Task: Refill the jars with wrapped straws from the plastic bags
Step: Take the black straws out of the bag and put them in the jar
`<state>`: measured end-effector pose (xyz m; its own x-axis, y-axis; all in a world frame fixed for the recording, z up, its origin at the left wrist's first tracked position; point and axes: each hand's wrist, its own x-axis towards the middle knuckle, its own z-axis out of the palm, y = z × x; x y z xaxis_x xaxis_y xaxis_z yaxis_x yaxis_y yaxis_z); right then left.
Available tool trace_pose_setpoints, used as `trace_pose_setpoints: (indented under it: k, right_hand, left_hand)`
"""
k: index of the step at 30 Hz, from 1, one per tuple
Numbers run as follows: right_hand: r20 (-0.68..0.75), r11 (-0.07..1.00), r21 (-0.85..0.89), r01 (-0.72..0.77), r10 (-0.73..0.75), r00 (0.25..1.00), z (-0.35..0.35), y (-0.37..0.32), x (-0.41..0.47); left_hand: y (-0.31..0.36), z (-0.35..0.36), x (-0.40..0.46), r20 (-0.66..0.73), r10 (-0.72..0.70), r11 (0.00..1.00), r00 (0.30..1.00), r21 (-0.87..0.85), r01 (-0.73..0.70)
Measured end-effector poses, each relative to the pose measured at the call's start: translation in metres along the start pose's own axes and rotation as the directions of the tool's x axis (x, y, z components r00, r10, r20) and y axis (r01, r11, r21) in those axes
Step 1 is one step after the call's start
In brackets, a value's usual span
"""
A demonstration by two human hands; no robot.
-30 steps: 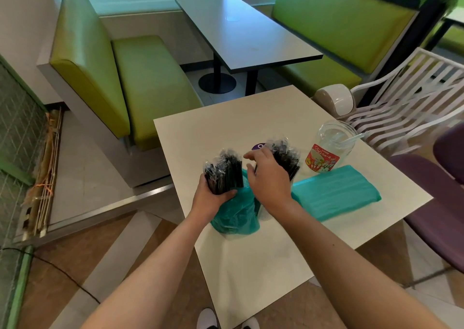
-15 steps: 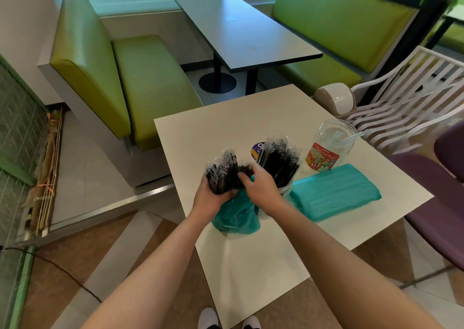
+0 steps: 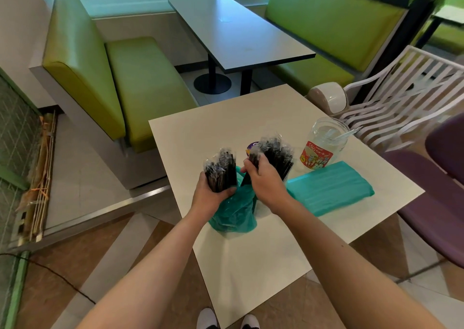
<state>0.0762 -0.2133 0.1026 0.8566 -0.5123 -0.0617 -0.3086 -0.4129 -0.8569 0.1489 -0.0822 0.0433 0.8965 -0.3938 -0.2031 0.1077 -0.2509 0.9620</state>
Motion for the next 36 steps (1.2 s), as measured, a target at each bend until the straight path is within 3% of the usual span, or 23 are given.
trace_pose_setpoints:
  k: [5,15,23,27,29,36]
  right_hand:
    - [-0.082,0.999,-0.017,0.037,-0.039,0.996,-0.015,-0.01,0.004]
    - [-0.351,0.98,0.151,0.131,-0.071,0.934,-0.075,-0.055,0.017]
    - [-0.274,0.997,0.051,0.06,-0.044,0.961,-0.073,-0.05,0.02]
    - [-0.12,0.981,0.188,-0.042,0.066,0.991,-0.07,-0.045,0.019]
    - [-0.102,0.976,0.216,-0.027,0.05,0.994,-0.068,-0.043,0.019]
    - [-0.38,0.962,0.221,0.158,-0.064,0.923,-0.093,-0.06,0.02]
  left_hand:
    - [-0.001,0.001,0.002,0.017,0.021,0.999,1.0,0.026,-0.021]
    - [0.003,0.005,-0.001,0.039,0.027,1.0,0.999,-0.012,-0.027]
    - [0.002,0.006,0.001,0.041,0.034,0.999,0.999,0.007,-0.035]
    - [0.002,0.007,0.002,0.047,0.029,0.999,0.998,-0.017,-0.029]
    - [0.0,0.007,0.004,0.049,0.034,0.999,0.998,-0.014,-0.034]
    - [0.0,0.005,0.004,0.027,0.023,1.0,0.999,0.013,-0.024]
